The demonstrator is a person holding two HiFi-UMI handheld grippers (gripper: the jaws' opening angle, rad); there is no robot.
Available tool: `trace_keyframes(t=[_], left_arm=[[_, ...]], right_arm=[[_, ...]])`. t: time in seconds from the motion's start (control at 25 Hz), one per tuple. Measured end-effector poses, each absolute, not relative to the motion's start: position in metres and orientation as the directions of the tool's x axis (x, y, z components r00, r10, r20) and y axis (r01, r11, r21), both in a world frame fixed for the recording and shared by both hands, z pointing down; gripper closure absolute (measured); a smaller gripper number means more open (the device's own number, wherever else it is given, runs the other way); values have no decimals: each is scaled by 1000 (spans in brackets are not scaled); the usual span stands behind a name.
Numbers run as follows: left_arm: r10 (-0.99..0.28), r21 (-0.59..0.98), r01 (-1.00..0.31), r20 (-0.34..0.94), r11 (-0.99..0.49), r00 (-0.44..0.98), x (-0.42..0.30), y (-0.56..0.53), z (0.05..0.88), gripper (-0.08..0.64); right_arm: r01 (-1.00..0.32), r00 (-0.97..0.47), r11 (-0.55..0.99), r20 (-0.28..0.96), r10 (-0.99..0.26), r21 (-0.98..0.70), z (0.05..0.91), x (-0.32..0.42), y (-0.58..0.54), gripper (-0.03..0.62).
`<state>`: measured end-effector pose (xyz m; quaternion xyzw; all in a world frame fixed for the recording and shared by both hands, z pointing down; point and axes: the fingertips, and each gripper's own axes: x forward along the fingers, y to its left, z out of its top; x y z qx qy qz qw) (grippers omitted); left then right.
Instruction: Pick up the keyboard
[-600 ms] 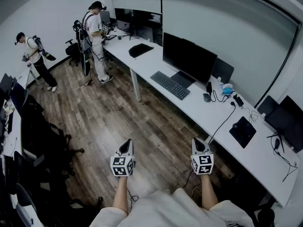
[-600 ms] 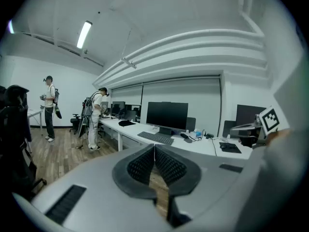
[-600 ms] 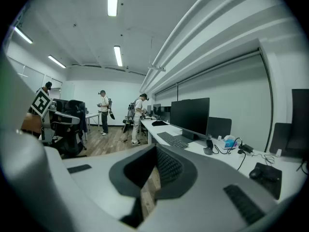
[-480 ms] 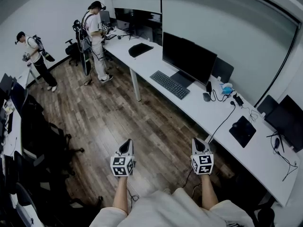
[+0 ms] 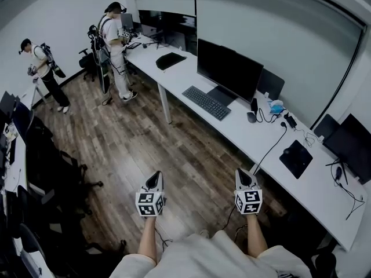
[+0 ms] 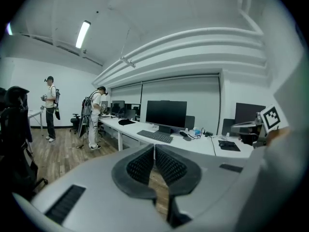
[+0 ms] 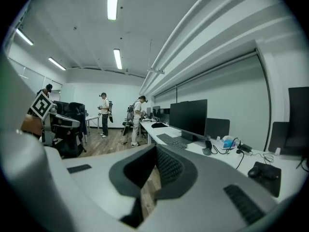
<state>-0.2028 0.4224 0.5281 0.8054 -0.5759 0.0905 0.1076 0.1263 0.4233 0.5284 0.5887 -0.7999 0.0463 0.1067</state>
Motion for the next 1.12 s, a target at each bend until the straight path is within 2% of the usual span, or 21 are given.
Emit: trace_keyframes(t=[0.12,0.2,0.28,0.36,0.4,0.44,0.52,1.12], left_arm=[[-907,90,-942,254,-324,336,-199,424,527,548],[-902,125,-935,245,-333,354,-198,426,527,543],[-893,160,-922,238,-352,382,-196,427,529,417],[-890,172,-917,230,-361,394,-196,428,530,311],[-892,168,-918,227,-360,392,-196,428,530,296],[-894,162,-919,226,-358,388,-196,429,530,277],[-895,155,-922,230,-354,383,-196,431,531,255],[-902,136,-933,243,-332,356,-167,427,538,253]], right_arm=[[-947,-301,318,234,-925,41,532,127,427,592],[-938,-328,345,241,-913,29,534,123,428,547],[-927,-361,375,243,-901,13,537,118,429,383],[-922,-375,386,235,-897,3,538,114,429,257],[-923,-375,386,230,-898,3,538,113,429,206],[-923,-373,384,228,-899,4,538,113,429,190],[-924,-371,383,232,-899,10,540,113,430,178],[-918,-379,396,236,-895,27,547,139,419,179]])
